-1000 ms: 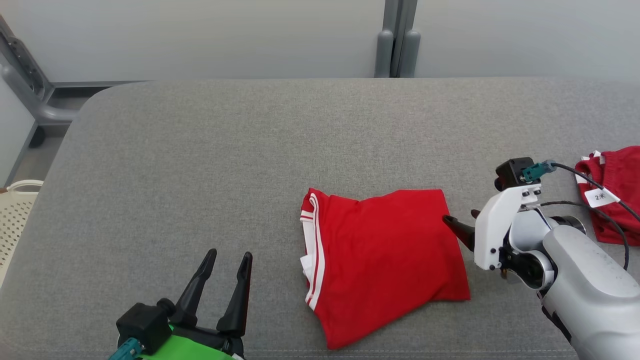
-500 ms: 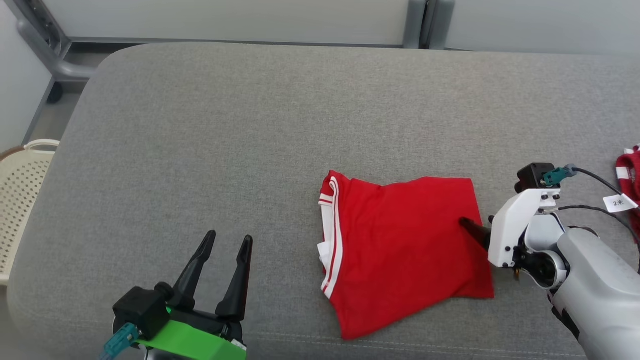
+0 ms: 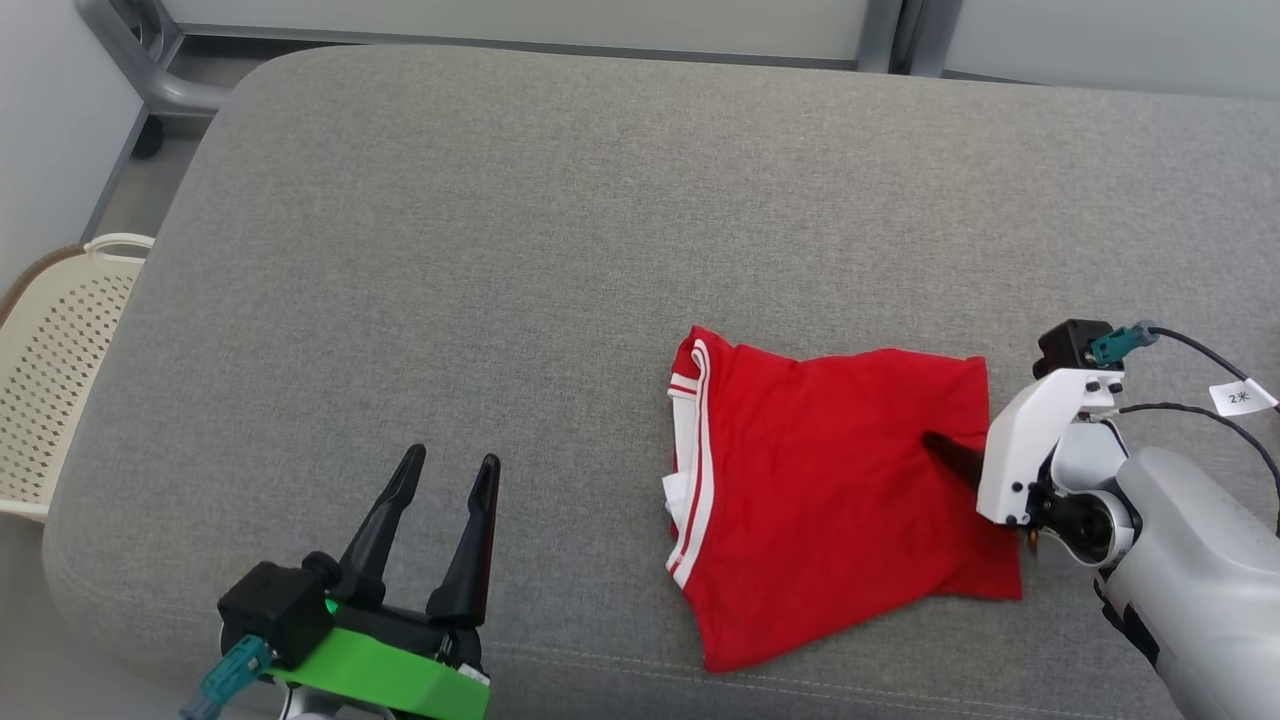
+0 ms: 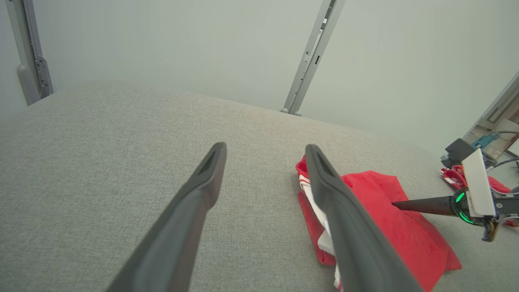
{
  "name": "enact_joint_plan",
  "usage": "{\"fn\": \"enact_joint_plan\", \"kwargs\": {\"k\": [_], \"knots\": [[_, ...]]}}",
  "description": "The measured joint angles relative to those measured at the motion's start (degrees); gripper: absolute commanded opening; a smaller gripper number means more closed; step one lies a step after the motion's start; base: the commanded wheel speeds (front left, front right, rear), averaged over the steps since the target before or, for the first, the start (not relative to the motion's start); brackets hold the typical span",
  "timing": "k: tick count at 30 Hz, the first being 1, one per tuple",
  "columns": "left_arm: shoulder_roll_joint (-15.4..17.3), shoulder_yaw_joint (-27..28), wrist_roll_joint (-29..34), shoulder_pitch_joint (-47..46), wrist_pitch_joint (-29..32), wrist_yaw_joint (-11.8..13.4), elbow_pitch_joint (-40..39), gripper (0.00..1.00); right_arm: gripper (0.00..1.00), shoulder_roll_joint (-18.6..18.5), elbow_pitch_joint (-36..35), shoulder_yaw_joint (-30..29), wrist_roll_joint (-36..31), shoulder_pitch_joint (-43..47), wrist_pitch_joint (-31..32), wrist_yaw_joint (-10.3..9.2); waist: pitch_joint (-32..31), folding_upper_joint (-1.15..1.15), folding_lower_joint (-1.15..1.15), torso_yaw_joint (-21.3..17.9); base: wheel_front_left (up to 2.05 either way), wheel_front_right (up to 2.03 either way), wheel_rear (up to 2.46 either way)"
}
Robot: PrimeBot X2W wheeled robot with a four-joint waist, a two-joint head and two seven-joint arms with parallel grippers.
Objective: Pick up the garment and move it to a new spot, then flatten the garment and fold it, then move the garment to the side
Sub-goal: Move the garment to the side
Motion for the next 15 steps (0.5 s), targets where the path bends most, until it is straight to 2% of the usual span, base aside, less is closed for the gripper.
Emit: {"fn": "enact_joint_plan", "kwargs": {"k": [1, 8, 15], "knots": [[0.01, 0.08, 0.0, -0.01, -0.03, 0.01, 0.02, 1.0, 0.0, 0.01, 0.09, 0.24, 0.21, -0.09, -0.04, 0.0, 0.0, 0.0, 0.0, -0.03, 0.0, 0.0, 0.0], [0.1, 0.46, 0.01, -0.03, -0.09, 0.36, 0.09, 1.0, 0.0, 0.34, -0.11, 1.49, 2.67, -0.79, -0.94, 0.01, -0.22, 0.0, 0.0, -1.0, 0.0, 0.0, 0.0], [0.08, 0.46, -0.02, 0.03, -0.18, 0.52, 0.18, 1.0, 0.0, -2.26, -1.09, 1.77, 3.49, -3.16, -1.01, 0.03, -1.17, 0.0, 0.0, -3.04, 0.0, 0.0, 0.0]]}}
